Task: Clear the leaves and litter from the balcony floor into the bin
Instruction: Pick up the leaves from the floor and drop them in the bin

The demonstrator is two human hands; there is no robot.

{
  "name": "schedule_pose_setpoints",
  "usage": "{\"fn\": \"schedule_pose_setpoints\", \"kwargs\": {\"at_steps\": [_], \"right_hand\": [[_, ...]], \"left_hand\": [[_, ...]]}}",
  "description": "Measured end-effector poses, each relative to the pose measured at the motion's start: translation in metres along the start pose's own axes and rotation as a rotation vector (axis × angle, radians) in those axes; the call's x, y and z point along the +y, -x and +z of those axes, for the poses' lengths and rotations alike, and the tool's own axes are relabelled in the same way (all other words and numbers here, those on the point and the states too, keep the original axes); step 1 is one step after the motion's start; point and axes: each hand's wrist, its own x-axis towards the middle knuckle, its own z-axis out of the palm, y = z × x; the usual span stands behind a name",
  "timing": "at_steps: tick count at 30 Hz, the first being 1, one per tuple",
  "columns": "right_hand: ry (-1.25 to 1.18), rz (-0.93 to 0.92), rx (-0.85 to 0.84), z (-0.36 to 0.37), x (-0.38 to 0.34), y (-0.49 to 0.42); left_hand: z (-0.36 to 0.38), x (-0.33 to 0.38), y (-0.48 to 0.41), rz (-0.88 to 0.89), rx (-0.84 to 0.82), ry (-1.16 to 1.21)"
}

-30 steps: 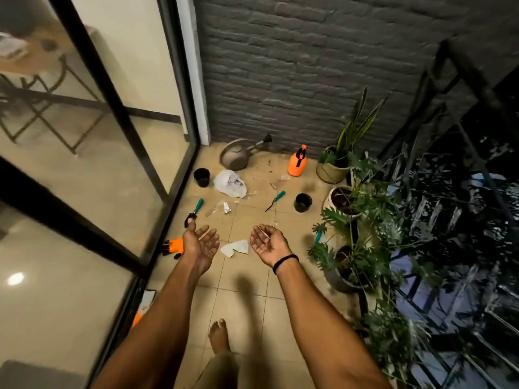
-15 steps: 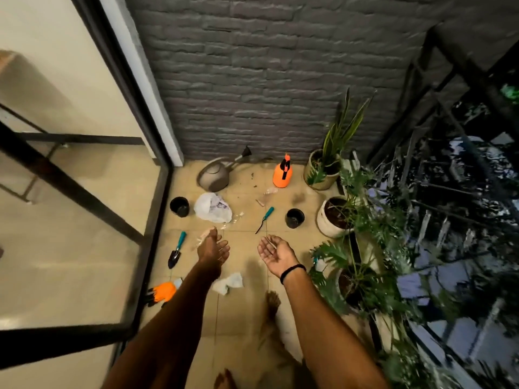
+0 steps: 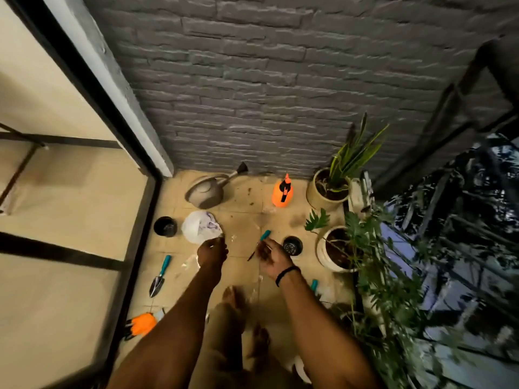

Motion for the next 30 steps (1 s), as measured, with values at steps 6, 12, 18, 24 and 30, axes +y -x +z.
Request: {"fn": "schedule_pose_setpoints", "kwargs": {"at_steps": [6, 12, 18, 24, 30], "right_hand": [[0.035, -0.010, 0.085, 0.053, -0.057, -0.081], [0.142, -0.103, 0.148, 0.110, -0.106, -0.202], [0.496, -0.298, 0.187, 0.144, -0.135, -0.388], [1.215, -0.459, 0.228, 0.106, -0.122, -0.602], [1.607, -0.521, 0.170, 0.075, -0.107, -0.761]], "left_hand": [[0.066, 0.040, -0.098, 0.032, 0.014, -0.186], [0.143, 0.074, -0.224, 0.174, 0.042, -0.475], [0.212, 0.038, -0.400, 0.266, 0.042, -0.596], [0.242, -0.087, -0.586, 0.311, 0.039, -0.829], [0.251, -0.191, -0.719, 0.363, 0.057, -0.871]]}}
